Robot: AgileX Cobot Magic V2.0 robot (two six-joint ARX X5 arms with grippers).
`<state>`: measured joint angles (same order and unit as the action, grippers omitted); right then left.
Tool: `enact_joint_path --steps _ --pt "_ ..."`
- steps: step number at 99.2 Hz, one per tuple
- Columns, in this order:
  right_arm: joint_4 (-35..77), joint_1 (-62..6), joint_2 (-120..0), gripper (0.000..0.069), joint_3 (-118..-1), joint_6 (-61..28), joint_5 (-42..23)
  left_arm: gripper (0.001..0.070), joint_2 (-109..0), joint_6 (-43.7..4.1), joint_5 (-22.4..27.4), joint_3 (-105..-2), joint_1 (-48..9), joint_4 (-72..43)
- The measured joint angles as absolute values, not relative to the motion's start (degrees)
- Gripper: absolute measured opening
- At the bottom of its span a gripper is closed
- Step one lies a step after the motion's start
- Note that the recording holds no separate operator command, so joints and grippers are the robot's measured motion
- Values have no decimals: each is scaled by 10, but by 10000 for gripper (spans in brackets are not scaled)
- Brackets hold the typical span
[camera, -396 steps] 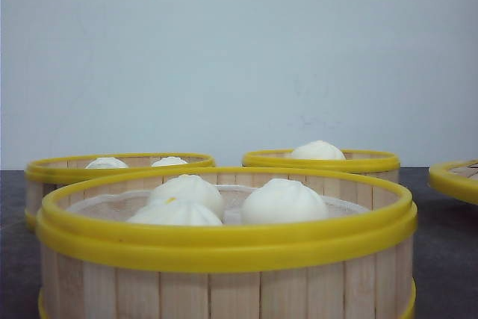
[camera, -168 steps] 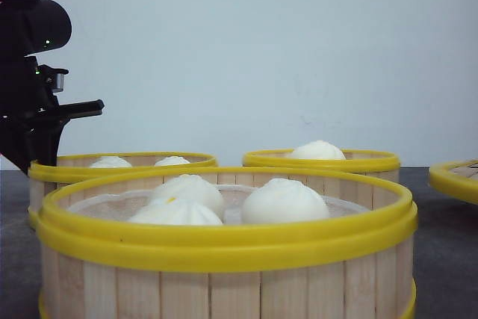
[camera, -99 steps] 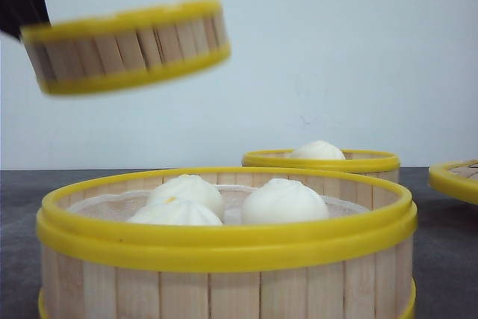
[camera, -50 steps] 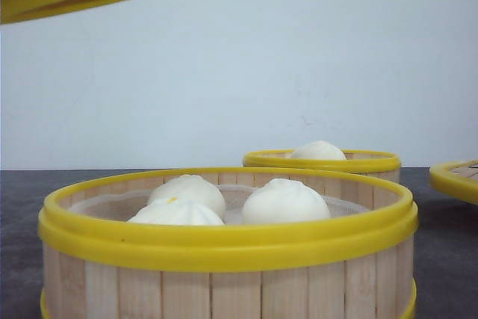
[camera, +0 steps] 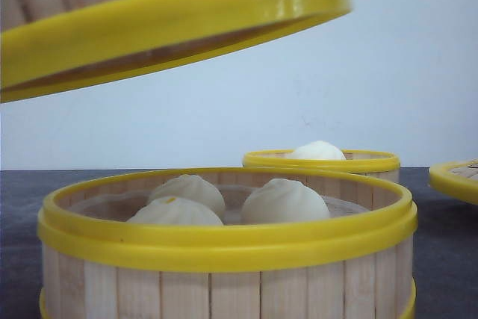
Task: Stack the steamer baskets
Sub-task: 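Lift the basket with the left gripper and carry it over the front basket, then lower the held basket onto the front basket with the left gripper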
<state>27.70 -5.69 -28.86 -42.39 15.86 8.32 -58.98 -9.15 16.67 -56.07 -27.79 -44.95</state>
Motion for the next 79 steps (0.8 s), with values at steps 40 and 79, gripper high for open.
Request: enact_joint_path --steps 40,79 --pt "279 -57 -289 425 -424 170 93 25 -690 -106 84 -561 -335 -401" --pt "280 -57 -289 425 -424 170 93 25 -711 -114 90 -561 -335 -388"
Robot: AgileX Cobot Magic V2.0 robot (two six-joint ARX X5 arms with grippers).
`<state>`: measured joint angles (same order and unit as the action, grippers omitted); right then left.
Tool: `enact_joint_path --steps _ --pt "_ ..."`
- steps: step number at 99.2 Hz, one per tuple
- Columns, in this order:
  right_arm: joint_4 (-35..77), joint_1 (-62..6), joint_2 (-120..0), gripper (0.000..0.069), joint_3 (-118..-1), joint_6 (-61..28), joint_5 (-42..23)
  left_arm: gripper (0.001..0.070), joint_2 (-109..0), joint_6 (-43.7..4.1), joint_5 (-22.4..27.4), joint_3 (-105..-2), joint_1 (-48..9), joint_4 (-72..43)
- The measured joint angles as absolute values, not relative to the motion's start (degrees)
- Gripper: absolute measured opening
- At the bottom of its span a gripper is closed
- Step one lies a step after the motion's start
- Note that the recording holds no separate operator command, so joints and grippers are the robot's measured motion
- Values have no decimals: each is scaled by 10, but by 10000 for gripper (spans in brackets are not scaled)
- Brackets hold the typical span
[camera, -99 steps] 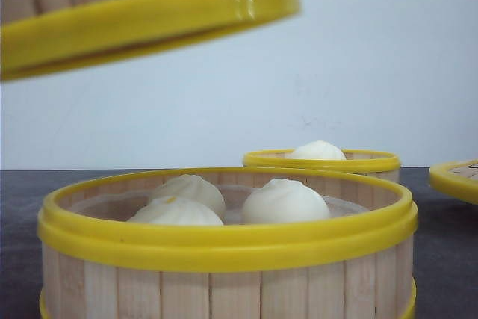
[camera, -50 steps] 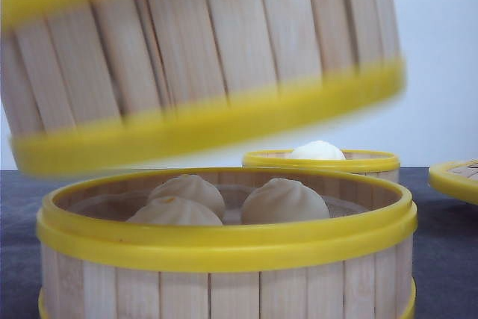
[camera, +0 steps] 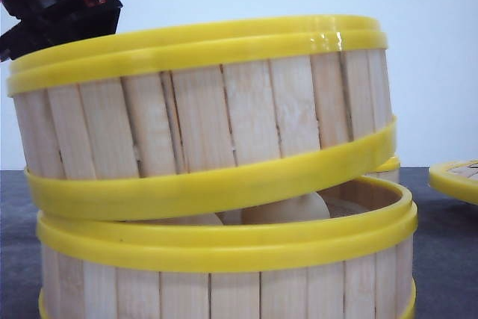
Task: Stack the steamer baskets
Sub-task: 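Lower the held basket onto the front basket with the left gripper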
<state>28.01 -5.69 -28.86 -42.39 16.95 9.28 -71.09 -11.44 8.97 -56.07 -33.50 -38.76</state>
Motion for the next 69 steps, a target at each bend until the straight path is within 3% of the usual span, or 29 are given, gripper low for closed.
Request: enact_joint_path --steps 33,69 --pt "280 -57 -289 425 -424 170 92 25 -715 -117 102 -561 -350 -387" --pt "285 -57 -289 425 -424 170 92 25 -730 -119 81 -561 -352 -388"
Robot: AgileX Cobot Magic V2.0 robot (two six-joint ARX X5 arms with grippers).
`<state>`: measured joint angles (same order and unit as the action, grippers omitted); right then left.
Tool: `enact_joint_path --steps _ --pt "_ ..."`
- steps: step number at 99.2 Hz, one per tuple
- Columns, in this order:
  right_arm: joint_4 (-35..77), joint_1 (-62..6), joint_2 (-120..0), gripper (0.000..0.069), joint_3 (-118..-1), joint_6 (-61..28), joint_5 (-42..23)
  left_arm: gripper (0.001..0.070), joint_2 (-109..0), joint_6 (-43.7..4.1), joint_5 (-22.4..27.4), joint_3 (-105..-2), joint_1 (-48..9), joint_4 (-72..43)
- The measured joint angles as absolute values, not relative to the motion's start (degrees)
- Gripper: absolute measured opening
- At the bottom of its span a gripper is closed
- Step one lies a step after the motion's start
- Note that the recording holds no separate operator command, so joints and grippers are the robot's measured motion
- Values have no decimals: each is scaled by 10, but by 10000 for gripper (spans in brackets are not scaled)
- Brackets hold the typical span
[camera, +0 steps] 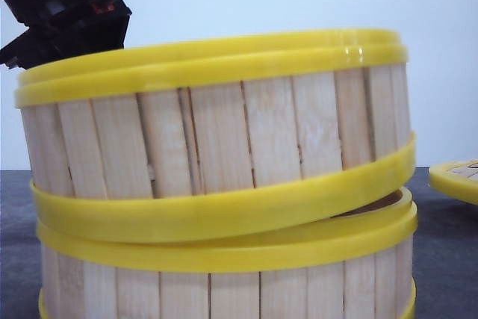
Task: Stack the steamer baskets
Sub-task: 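Lower the held basket onto the front basket with the left gripper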
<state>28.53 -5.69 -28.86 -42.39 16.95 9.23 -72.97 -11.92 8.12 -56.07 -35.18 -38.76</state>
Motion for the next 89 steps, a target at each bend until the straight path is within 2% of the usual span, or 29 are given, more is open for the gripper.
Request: enact_joint_path --steps 70,80,89 --pt "293 -57 -289 425 -424 170 92 28 -765 -137 78 -562 -359 -368" --pt "297 -57 -289 425 -424 170 92 70 -769 -142 81 -562 -361 -364" --pt "299 -57 -289 425 -424 170 92 162 -775 -144 86 -562 -363 -365"
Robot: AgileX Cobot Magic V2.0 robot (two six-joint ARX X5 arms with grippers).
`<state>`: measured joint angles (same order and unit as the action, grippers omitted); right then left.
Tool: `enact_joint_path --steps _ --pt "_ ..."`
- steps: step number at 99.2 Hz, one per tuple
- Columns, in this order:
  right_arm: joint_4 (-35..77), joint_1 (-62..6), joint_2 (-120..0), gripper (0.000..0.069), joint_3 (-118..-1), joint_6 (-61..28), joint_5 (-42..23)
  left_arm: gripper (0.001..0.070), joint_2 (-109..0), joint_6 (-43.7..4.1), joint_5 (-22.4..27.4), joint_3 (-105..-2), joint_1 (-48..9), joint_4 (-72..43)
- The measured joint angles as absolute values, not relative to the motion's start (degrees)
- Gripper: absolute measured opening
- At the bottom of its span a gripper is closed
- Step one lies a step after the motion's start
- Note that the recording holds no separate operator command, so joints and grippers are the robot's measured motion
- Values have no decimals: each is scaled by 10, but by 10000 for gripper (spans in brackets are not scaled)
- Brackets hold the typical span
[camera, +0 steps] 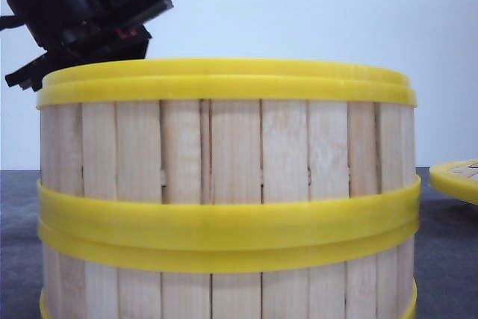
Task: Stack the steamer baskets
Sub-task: 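Lower the held basket onto the front basket with the left gripper, then open the left gripper and withdraw it from the stack, then grasp the rim of the one-bun steamer basket with the right gripper and lift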
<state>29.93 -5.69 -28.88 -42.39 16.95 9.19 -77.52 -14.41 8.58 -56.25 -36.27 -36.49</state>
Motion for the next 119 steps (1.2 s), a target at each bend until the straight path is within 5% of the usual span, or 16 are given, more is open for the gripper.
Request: enact_joint_path --steps 20,62,93,119 --pt "307 -57 -289 425 -424 170 92 264 -774 -144 88 -562 -363 -365" --pt "302 -57 -324 425 -429 166 119 269 -597 -135 39 -562 -351 -323" --pt "281 -57 -484 425 -488 153 135 269 -423 -117 -1 -556 -352 -324" --pt "218 -57 -631 423 -539 152 135 269 -274 -121 -17 -439 -352 -357"
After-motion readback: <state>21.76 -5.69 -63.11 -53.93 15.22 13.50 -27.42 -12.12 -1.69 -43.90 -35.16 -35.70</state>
